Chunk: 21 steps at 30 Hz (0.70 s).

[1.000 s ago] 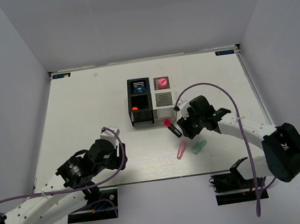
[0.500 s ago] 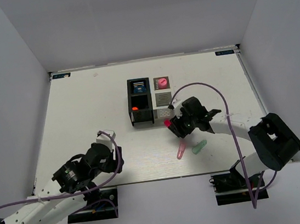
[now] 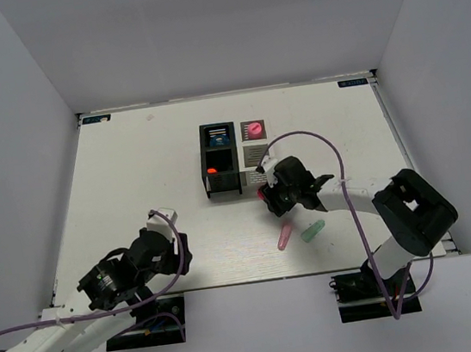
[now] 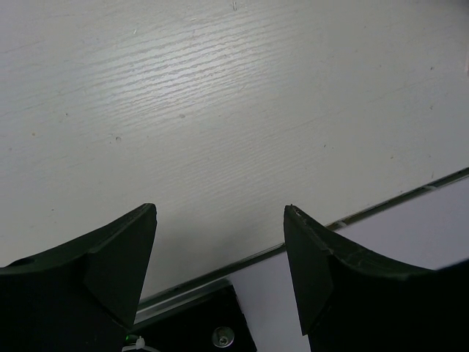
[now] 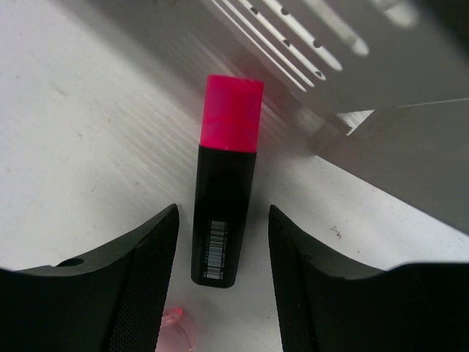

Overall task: Sort the stationery into containers
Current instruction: Pick up the pen from the center of the board.

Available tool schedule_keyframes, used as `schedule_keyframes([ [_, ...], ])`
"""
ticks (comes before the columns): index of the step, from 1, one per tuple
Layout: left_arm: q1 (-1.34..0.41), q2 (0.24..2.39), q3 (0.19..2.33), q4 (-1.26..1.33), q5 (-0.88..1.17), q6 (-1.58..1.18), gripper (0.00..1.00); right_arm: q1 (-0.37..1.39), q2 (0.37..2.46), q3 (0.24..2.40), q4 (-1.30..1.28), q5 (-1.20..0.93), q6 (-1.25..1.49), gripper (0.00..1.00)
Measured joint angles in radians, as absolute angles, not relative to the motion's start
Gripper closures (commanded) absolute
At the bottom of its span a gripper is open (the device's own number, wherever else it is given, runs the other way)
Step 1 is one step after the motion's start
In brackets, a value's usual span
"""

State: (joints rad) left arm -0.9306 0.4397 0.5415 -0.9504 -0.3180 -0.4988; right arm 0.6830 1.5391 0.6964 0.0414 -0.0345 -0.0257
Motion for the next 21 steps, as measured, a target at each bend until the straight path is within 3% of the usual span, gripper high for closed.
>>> schedule_keyframes([
  [2,-0.931,0.431,0.537,-0.950,-0.319,-0.498,0.18,0.691,1.545,0.698,0.051,-0.012,-0.026,0.46],
  [5,-0.931,0.426,0.534,-0.951,-0.319,-0.499,0.18,0.696,1.550,0.700,0.053,0.014,-0.030,0.56],
  [6,-0.931,0.425,0.534,-0.952,-0.320,-0.499,0.18,0.697,1.552,0.704,0.050,0.021,-0.032,0.64],
  [11,-0.931,0.410,0.533,-0.954,-0.322,-0.499,0.18,0.710,1.567,0.724,0.029,0.047,-0.059,0.72],
  [15,-0.931,0.392,0.532,-0.957,-0.323,-0.499,0.18,0.717,1.559,0.717,0.026,0.049,-0.076,0.90],
  [19,-0.931,0.382,0.532,-0.958,-0.323,-0.499,0.18,0.723,1.518,0.692,-0.014,0.027,-0.084,1.00],
  [21,-0.931,0.382,0.531,-0.958,-0.323,-0.499,0.18,0.732,1.497,0.686,-0.052,0.015,-0.089,1.00],
])
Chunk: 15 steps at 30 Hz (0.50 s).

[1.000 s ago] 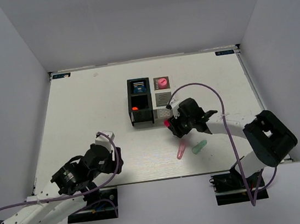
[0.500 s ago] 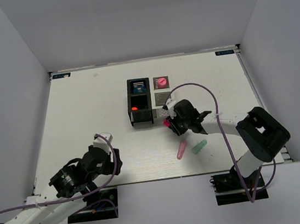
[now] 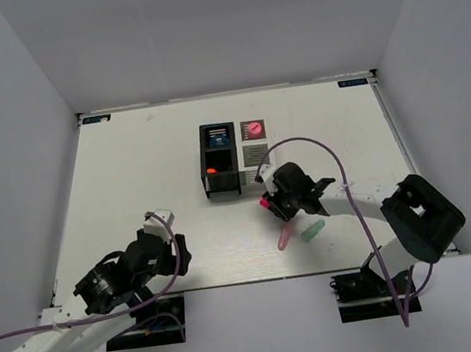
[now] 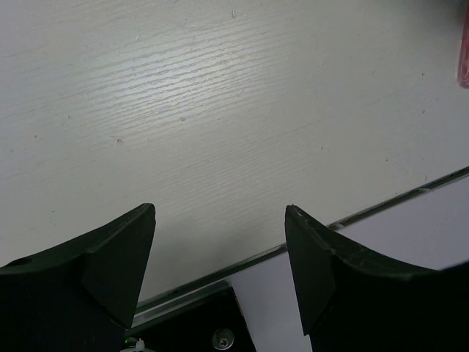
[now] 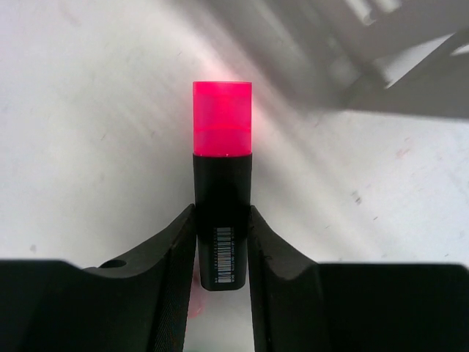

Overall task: Sort the stationery into containers
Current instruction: Pick up the pen from the center of the board.

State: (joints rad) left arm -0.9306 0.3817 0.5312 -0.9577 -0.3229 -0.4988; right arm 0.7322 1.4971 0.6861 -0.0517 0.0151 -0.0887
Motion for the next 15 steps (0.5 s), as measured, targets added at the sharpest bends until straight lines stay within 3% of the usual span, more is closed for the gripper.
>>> schedule_keyframes([
  [9,-0.931,0.381,0.531,-0.958,-0.325,-0.499,0.18,0.759,1.337,0.661,-0.254,-0.137,-0.189,1.00],
  [15,-0.931,0.384,0.531,-0.958,-0.325,-0.500,0.18,0.767,1.325,0.920,-0.435,-0.252,-0.349,1.00],
])
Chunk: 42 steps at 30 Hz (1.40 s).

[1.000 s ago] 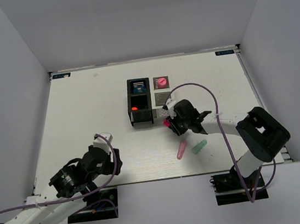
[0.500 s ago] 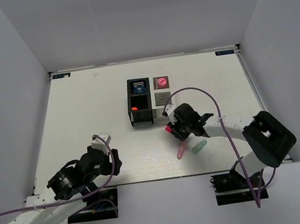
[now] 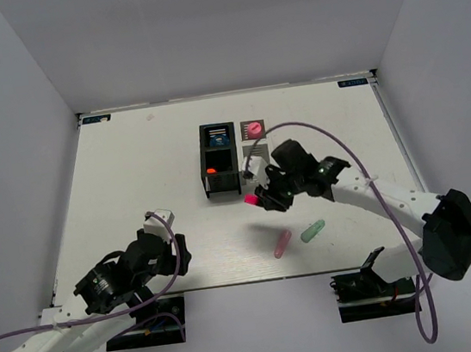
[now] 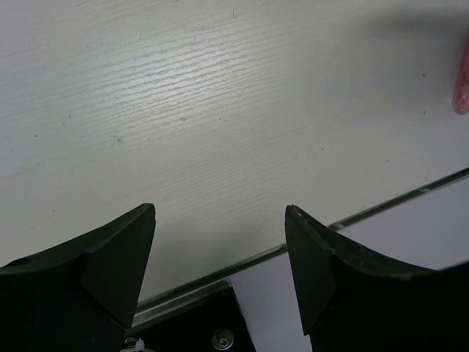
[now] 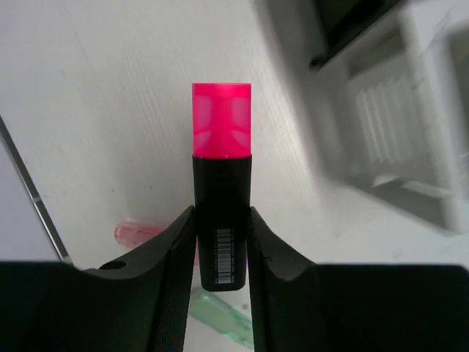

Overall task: Sort the stationery into containers
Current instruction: Pick up the pen from the center of the board, then place the pen in the storage box.

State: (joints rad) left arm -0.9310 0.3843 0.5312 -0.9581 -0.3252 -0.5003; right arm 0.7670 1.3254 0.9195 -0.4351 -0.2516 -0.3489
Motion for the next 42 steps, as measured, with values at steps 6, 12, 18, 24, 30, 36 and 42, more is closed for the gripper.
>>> schedule_keyframes([
  [6,-0.931,0.384,0.531,-0.958,-0.326,-0.506,0.18,0.791,1.382,1.239,-0.542,-0.252,-0.512,1.00],
  [12,-0.931,0.389,0.531,-0.958,-0.327,-0.506,0.18,0.843,1.497,1.411,-0.598,-0.100,-0.718,1.00],
  [18,-0.931,0.408,0.530,-0.958,-0.330,-0.506,0.18,0.885,1.607,1.419,-0.517,0.094,-1.000,1.00],
  [24,-0.931,0.405,0.530,-0.958,-0.333,-0.506,0.18,0.909,1.675,1.403,-0.385,0.201,-1.216,1.00],
  [30,-0.931,0.405,0.530,-0.958,-0.333,-0.506,0.18,0.931,1.698,1.397,-0.316,0.249,-1.374,1.00],
  [36,-0.931,0.398,0.529,-0.958,-0.333,-0.507,0.18,0.943,1.779,1.407,-0.312,0.290,-1.476,1.00],
  [42,-0.931,0.380,0.525,-0.958,-0.333,-0.509,0.18,0.947,1.858,1.480,-0.321,0.339,-1.500,0.39],
])
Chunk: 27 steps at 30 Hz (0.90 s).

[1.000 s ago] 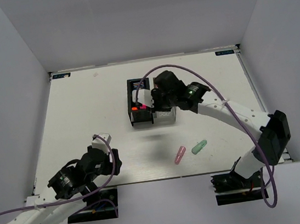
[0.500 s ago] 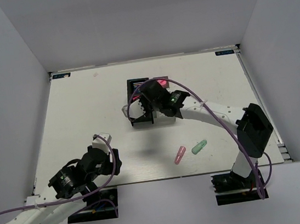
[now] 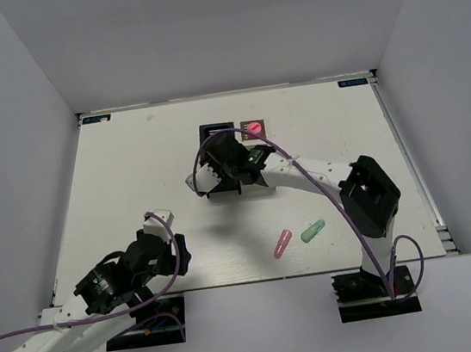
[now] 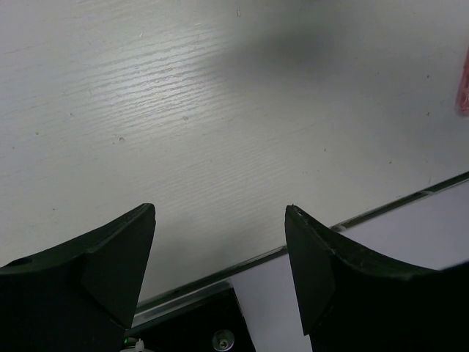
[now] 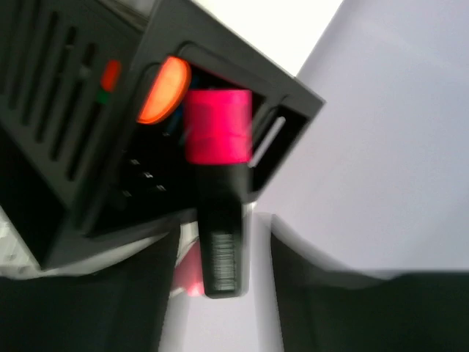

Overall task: Sort the stationery into containers
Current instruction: Place the pen in the storage box, then pick up the stationery from the center of the board.

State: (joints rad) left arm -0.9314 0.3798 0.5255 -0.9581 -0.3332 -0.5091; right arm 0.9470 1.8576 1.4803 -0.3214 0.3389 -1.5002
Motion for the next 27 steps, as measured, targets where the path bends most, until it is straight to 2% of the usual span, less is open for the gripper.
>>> schedule_keyframes([
  [1,-0.931,0.379,0.524,-0.958,-0.333,-0.510,0.18,0.947,1.860,1.487,-0.319,0.347,-1.500,0.29],
  [2,-0.931,0.379,0.523,-0.958,-0.333,-0.510,0.18,0.948,1.860,1.491,-0.318,0.352,-1.500,0.27],
  [5,-0.931,0.378,0.519,-0.958,-0.333,-0.510,0.19,0.954,1.860,1.508,-0.315,0.363,-1.498,0.27],
  [6,-0.931,0.378,0.519,-0.958,-0.333,-0.510,0.22,0.957,1.860,1.513,-0.315,0.365,-1.496,0.30],
  [7,-0.931,0.378,0.519,-0.958,-0.333,-0.510,0.26,0.959,1.860,1.522,-0.318,0.365,-1.493,0.39],
  [8,-0.931,0.378,0.519,-0.958,-0.333,-0.511,0.45,0.962,1.860,1.530,-0.321,0.366,-1.483,0.54],
  [9,-0.931,0.379,0.519,-0.957,-0.333,-0.519,0.61,0.964,1.858,1.539,-0.324,0.367,-1.478,0.74],
  [10,-0.931,0.379,0.519,-0.957,-0.334,-0.517,0.81,0.967,1.856,1.547,-0.326,0.368,-1.459,1.00],
  [11,-0.931,0.379,0.519,-0.955,-0.333,-0.514,0.96,0.970,1.849,1.550,-0.324,0.370,-1.430,1.00],
  [12,-0.931,0.379,0.519,-0.955,-0.331,-0.513,1.00,0.971,1.839,1.550,-0.325,0.371,-1.401,1.00],
  [15,-0.931,0.399,0.519,-0.941,-0.315,-0.499,1.00,0.975,1.765,1.536,-0.333,0.366,-1.189,1.00],
  [16,-0.931,0.416,0.524,-0.935,-0.305,-0.496,1.00,0.971,1.731,1.536,-0.350,0.356,-1.100,0.89],
  [17,-0.931,0.446,0.534,-0.927,-0.293,-0.491,1.00,0.966,1.693,1.536,-0.366,0.344,-1.009,0.61],
  [18,-0.931,0.484,0.547,-0.909,-0.277,-0.486,0.94,0.955,1.648,1.537,-0.393,0.322,-0.885,0.40],
  [19,-0.931,0.527,0.561,-0.889,-0.258,-0.479,0.84,0.932,1.602,1.538,-0.429,0.298,-0.781,0.33],
  [20,-0.931,0.582,0.581,-0.863,-0.232,-0.471,0.73,0.902,1.555,1.537,-0.461,0.270,-0.682,0.35],
  [21,-0.932,0.643,0.604,-0.835,-0.204,-0.464,0.50,0.867,1.514,1.531,-0.492,0.246,-0.600,0.42],
  [22,-0.934,0.707,0.629,-0.804,-0.176,-0.457,0.38,0.821,1.469,1.510,-0.510,0.224,-0.528,0.54],
  [23,-0.940,0.763,0.650,-0.773,-0.157,-0.455,0.28,0.781,1.426,1.475,-0.521,0.203,-0.471,0.86],
  [24,-0.958,0.833,0.677,-0.731,-0.144,-0.456,0.16,0.734,1.378,1.422,-0.533,0.185,-0.406,1.00],
  [27,-1.023,1.032,0.745,-0.625,-0.131,-0.444,0.11,0.597,1.315,1.296,-0.627,0.117,-0.253,1.00],
])
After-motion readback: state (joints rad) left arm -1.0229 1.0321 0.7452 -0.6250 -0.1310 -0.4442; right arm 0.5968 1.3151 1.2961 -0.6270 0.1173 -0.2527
